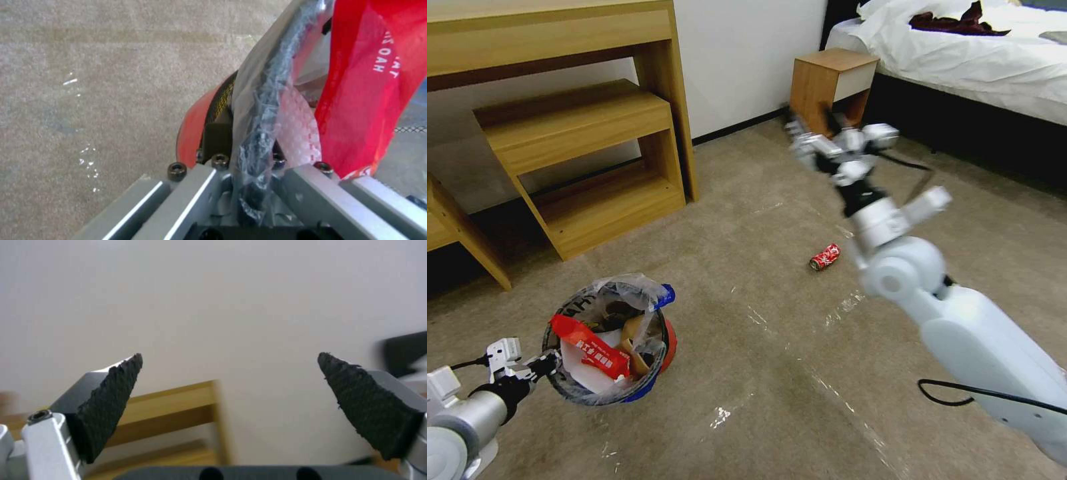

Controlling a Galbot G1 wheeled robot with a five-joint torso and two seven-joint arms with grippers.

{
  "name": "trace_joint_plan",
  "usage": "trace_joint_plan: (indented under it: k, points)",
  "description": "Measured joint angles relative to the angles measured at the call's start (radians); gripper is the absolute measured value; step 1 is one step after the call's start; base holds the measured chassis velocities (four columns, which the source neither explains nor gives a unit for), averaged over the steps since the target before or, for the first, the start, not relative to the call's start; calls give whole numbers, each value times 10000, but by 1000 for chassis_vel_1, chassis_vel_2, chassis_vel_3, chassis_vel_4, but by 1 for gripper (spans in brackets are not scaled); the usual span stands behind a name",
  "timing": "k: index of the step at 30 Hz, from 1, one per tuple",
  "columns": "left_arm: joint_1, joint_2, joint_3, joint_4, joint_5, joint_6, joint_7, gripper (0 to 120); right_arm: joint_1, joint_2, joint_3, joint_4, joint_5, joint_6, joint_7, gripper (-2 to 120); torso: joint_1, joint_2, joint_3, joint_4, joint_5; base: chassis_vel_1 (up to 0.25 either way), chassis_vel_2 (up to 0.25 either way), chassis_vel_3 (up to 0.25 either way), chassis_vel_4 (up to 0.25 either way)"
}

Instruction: Pick up the trash bin and place the garbage on the floor into it.

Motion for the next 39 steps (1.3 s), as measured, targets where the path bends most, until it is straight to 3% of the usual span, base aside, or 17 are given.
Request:
trace_joint_plan:
  k: [5, 9, 18, 26, 39]
  points:
    - [-28, -75, -5, -44, 23, -3, 3, 0, -1780, 274, 1695, 282, -1285, -152, 460, 100, 0, 0, 0, -3, 3, 0, 0, 0, 0]
    - [50, -149, -6, -159, 73, -4, 3, 0, -3352, 675, 2878, 631, -3102, -604, 1421, 100, 0, 0, 0, 4, 1, 0, 0, 0, 0]
    - [144, -360, 4, -386, 197, -5, 37, 0, -5670, 1190, 3516, 731, -4415, -275, 1630, 100, 0, 0, -1, 2, -1, 0, 0, 0, 0]
    - [205, -578, -3, -507, 391, -13, 129, 0, -6686, 1832, 3498, 332, -4967, 233, 1646, 100, 0, 1, 0, 2, -3, 0, 0, 0, 0]
    - [177, -653, -7, -503, 421, -32, 176, 0, -7022, 2518, 3646, -249, -5939, 831, 1597, 100, 0, 1, 0, 2, -2, 0, 0, 0, 0]
